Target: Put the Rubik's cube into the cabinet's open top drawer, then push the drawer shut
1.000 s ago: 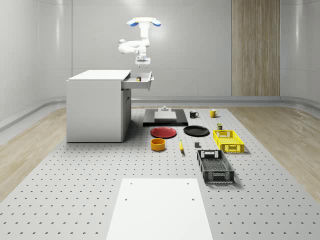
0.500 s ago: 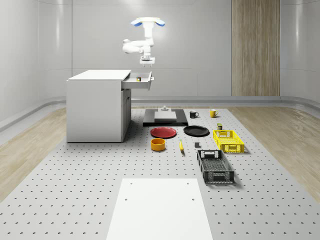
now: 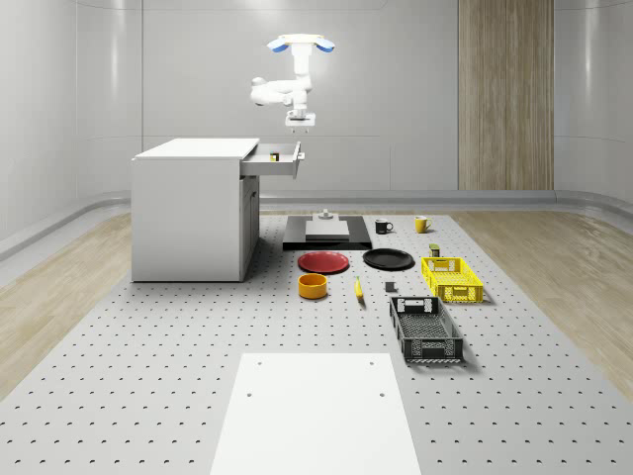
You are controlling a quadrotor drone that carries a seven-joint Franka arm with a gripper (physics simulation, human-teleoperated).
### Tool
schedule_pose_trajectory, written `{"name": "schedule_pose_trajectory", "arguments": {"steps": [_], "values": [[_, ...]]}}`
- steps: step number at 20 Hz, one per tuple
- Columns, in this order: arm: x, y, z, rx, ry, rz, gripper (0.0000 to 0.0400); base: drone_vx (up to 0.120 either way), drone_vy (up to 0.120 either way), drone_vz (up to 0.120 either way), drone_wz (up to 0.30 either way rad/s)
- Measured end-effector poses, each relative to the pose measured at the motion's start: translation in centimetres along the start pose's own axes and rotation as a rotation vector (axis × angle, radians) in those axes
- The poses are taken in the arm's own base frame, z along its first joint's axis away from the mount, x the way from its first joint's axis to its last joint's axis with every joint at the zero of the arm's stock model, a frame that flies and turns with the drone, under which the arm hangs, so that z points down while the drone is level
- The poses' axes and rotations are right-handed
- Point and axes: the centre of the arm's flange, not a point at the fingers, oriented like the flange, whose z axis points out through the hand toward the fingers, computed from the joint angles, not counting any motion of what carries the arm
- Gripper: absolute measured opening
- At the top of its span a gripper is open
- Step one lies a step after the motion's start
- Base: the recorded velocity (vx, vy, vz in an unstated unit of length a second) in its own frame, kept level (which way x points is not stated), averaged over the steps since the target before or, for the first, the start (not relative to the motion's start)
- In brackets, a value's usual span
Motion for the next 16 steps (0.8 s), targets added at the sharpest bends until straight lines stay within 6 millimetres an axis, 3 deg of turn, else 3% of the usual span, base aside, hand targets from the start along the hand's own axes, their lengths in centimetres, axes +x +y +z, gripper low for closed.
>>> {"name": "schedule_pose_trajectory", "arguments": {"steps": [16], "values": [[0.00,0.00,0.00,0.000,0.000,0.000,0.0400,0.000,0.120,0.000,0.000]]}}
